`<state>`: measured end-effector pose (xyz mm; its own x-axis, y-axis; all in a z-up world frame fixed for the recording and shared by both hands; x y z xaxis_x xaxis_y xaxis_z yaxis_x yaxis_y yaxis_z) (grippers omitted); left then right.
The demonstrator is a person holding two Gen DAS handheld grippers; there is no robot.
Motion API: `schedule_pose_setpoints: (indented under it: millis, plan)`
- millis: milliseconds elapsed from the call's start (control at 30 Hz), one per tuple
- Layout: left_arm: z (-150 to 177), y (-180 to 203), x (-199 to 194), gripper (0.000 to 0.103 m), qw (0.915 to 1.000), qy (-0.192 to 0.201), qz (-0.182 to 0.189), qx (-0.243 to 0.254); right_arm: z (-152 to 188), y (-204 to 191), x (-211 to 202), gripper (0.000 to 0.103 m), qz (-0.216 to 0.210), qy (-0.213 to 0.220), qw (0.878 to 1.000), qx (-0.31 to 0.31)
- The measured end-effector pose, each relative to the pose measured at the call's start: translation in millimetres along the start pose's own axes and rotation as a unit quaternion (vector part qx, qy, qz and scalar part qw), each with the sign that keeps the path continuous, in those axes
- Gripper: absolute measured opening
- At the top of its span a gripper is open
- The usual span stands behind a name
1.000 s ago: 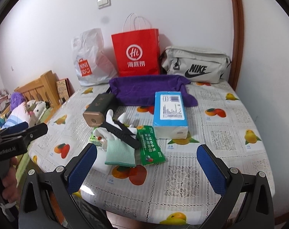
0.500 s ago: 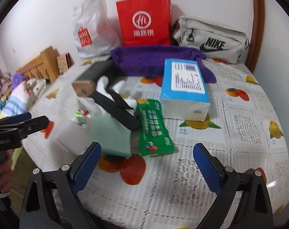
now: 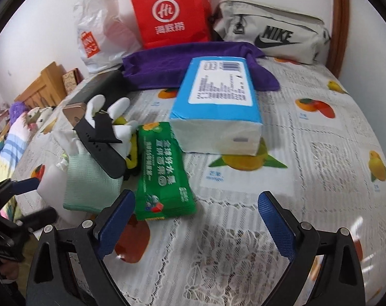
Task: Organize soft objects
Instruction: 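Grasp the green snack packet with the right gripper while the left grasps the white sponge block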
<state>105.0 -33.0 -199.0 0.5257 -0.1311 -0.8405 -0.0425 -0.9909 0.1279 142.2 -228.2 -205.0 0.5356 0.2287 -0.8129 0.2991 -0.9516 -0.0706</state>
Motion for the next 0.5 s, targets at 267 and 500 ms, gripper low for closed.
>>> schedule_pose_setpoints:
  millis: [267, 500]
  plan:
    - [2, 9, 26, 0.103, 0.9975, -0.022, -0.059, 0.033, -7, -5, 26, 0.097, -0.023, -0.013, 1.0, -0.014]
    - [1, -10, 23, 0.083, 0.9983, -0.015, -0.056, 0.007, -14, -12, 39, 0.096, -0.028, -0.008, 0.999, -0.02]
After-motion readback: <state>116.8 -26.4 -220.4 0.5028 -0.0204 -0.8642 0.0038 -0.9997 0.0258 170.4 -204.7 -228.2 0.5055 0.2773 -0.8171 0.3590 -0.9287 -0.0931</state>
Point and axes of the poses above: each gripper's, at about its wrist camera, not at the fingertips, and x roughly the way its jaws point, y to its right, z to its underside, the point moved 5 cm from there along x, roughly the way its jaws point, and after that the axes turned 5 degrees about -x, right-handed, at the moved point
